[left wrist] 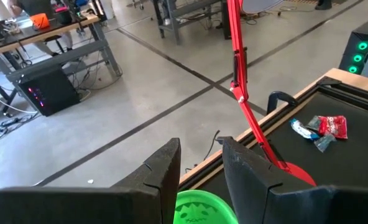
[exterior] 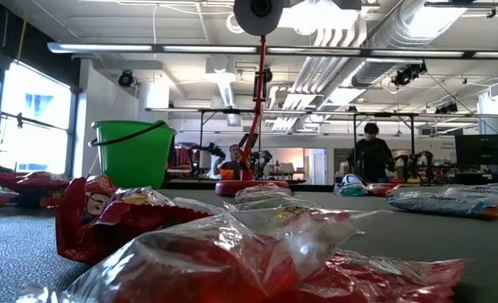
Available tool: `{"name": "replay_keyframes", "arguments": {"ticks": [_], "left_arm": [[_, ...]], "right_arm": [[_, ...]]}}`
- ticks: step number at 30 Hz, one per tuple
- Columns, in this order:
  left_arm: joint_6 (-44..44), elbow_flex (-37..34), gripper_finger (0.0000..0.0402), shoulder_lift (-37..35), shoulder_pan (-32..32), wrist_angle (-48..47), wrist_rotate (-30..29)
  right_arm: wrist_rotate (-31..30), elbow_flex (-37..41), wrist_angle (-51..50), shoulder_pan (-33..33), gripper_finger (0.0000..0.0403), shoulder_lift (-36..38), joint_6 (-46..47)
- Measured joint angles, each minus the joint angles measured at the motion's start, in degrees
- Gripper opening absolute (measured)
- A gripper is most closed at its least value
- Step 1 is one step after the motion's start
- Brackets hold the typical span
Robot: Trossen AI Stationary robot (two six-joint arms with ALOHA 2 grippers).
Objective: Sort candy
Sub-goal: Put the white chocolate into the white bucket
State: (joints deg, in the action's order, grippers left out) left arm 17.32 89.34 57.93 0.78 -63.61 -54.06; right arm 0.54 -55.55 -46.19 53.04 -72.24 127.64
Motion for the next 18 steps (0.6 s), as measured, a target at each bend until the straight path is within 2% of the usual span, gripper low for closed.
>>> {"name": "replay_keyframes", "arguments": {"ticks": [6, 10, 15, 18], "left_arm": [[-0.95, 0.0, 0.0106, 0.0, 0.0, -0.01, 0.98], [-0.99, 0.0, 0.0106, 0.0, 0.0, 0.0, 1.56], [-0.94, 0.0, 0.0106, 0.02, 0.0, 0.26, 1.57], [-0.94, 0.0, 0.0106, 0.03, 0.0, 0.5, 1.58]], "right_arm": [[0.09, 0.0, 0.09, 0.0, 0.01, -0.43, -2.11], [-0.65, 0.0, 2.01, -0.51, 0.012, -0.11, -2.1], [-11.32, 0.0, 10.17, -2.49, 0.0121, 2.64, -9.89], [-14.75, 0.0, 10.99, -4.29, 0.0114, 4.45, -17.06]]}}
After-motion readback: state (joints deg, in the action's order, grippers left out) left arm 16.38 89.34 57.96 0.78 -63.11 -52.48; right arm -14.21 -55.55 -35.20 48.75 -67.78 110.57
